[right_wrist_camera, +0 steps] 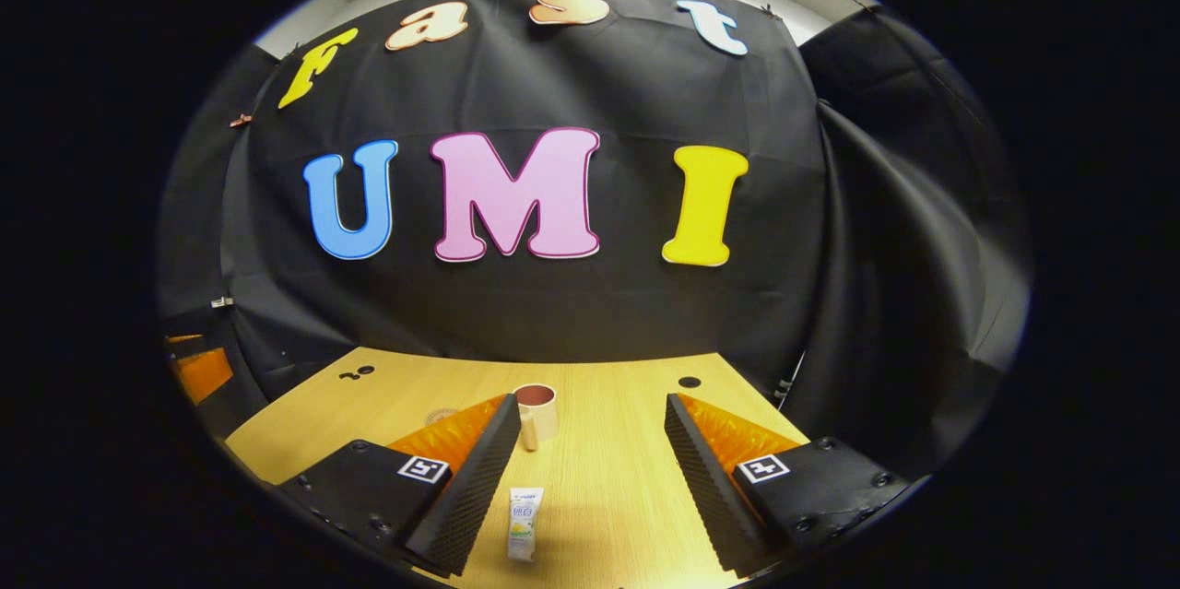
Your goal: Put the toothbrush and toothpaste on the desktop into the cup, then pick up the cup and place it on the coaster on the desktop.
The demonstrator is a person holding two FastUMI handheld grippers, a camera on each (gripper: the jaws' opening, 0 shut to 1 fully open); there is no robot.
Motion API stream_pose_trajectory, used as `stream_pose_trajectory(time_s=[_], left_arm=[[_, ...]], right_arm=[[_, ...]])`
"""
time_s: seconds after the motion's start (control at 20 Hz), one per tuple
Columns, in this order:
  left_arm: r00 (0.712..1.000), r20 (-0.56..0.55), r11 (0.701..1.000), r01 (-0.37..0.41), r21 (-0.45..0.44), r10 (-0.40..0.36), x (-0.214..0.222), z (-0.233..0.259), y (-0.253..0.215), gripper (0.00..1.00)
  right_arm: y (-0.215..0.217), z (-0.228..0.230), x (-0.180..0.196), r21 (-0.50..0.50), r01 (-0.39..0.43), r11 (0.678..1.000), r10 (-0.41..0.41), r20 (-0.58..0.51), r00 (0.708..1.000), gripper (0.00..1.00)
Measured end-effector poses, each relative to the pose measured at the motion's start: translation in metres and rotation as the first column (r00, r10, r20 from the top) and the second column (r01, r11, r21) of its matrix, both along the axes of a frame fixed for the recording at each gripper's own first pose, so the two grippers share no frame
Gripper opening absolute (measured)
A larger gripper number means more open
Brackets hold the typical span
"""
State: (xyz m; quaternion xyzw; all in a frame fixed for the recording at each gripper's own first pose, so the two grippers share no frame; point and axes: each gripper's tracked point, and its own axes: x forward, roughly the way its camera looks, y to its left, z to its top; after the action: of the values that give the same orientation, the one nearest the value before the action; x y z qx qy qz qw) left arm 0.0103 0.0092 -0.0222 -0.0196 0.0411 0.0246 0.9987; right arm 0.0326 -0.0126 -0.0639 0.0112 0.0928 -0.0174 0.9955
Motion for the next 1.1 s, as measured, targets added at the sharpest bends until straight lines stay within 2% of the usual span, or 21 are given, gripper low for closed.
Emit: stream_pose_trajectory(time_s=[0.3, 0.4, 0.55, 0.65, 0.85, 1.0, 1.1], left_arm=[[0.999, -0.033, 1.000, 0.005, 0.002, -0.005, 0.000, -0.011, -0.001, 0.97], [0.999, -0.045, 1.000, 0.005, 0.004, -0.005, -0.002, -0.016, -0.001, 0.97], [0.998, -0.066, 1.000, -0.009, -0.007, 0.009, -0.003, -0.024, 0.002, 0.97], [0.997, -0.074, 0.999, -0.037, -0.004, 0.037, -0.005, -0.029, 0.009, 0.97], [0.990, -0.115, 0.996, -0.088, -0.023, 0.085, -0.009, -0.046, 0.019, 0.97], [0.980, -0.147, 0.990, -0.140, -0.031, 0.134, -0.013, -0.059, 0.032, 0.97], [0.969, -0.181, 0.985, -0.175, -0.007, 0.171, -0.016, -0.071, 0.041, 0.97]], right_arm=[[0.015, -0.034, 0.022, 0.016, -0.068, 0.998, 0.069, -0.120, 0.990, 0.98], [0.018, -0.052, 0.033, 0.022, -0.081, 0.996, 0.084, -0.184, 0.979, 0.97], [0.034, -0.083, 0.040, 0.052, -0.121, 0.991, 0.131, -0.292, 0.947, 0.98], [0.040, -0.112, 0.039, 0.052, -0.137, 0.989, 0.146, -0.391, 0.909, 0.98], [0.053, -0.175, 0.034, 0.020, -0.161, 0.987, 0.143, -0.573, 0.807, 0.98], [0.064, -0.204, 0.028, 0.012, -0.198, 0.980, 0.158, -0.650, 0.743, 0.98], [0.069, -0.219, 0.030, 0.018, -0.211, 0.977, 0.166, -0.681, 0.713, 0.99]])
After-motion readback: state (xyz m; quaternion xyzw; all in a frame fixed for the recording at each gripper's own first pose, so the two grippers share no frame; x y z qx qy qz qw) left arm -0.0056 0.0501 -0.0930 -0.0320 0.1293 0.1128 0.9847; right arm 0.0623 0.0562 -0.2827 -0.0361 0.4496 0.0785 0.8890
